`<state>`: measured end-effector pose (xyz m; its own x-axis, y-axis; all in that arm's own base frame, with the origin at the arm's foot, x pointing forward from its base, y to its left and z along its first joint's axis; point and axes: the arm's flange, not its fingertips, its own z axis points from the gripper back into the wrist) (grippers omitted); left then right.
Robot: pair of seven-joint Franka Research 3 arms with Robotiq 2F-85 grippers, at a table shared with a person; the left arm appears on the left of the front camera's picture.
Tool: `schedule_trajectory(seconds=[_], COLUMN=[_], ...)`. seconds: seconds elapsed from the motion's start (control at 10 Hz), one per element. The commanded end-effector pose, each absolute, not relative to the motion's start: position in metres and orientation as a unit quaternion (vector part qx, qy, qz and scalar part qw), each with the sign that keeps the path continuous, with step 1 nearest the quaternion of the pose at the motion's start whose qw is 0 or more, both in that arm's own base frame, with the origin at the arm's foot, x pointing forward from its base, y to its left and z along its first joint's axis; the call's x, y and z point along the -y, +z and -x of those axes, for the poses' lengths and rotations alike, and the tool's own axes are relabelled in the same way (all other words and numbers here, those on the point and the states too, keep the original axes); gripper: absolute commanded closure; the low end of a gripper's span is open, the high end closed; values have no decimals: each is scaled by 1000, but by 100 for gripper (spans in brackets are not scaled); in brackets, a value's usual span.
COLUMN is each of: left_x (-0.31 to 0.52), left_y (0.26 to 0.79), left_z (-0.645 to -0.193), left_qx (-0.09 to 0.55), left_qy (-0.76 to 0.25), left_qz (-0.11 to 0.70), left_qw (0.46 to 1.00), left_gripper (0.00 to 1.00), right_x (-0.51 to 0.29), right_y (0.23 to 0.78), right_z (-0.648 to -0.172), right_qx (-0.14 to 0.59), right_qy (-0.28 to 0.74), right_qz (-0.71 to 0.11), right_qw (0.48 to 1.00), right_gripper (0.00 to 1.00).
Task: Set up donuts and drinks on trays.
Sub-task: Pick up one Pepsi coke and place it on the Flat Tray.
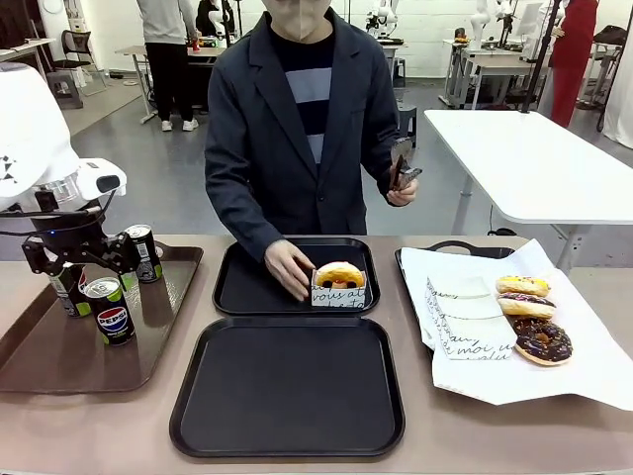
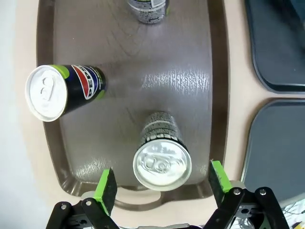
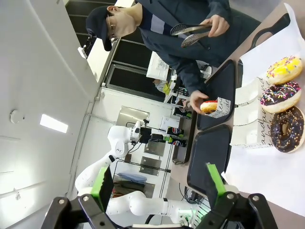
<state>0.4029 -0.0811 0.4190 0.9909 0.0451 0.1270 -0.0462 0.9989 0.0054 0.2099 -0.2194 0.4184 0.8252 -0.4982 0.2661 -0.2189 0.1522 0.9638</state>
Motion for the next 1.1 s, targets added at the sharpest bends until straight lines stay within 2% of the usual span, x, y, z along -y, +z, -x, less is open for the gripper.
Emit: schedule_trajectory(seconds=[0.0,0.9,1.0], left_x=[74,81,82], left_y=[403,377,376], left_z=[-405,-410,-411], left_qx=[69,66,64], left_qy=[39,27,25], left_qz=[-5,27,27], left_qw=[997,997,997], left_gripper=[0,0,4], right_x=[222,222,222], right_y=[421,421,421], right_z=[-212,-212,-212], right_qx=[291,291,291], right_qy=[-95,-95,-95], right_qz=[-647,-647,-647], right_qw=[698,698,698], right_gripper=[0,0,0])
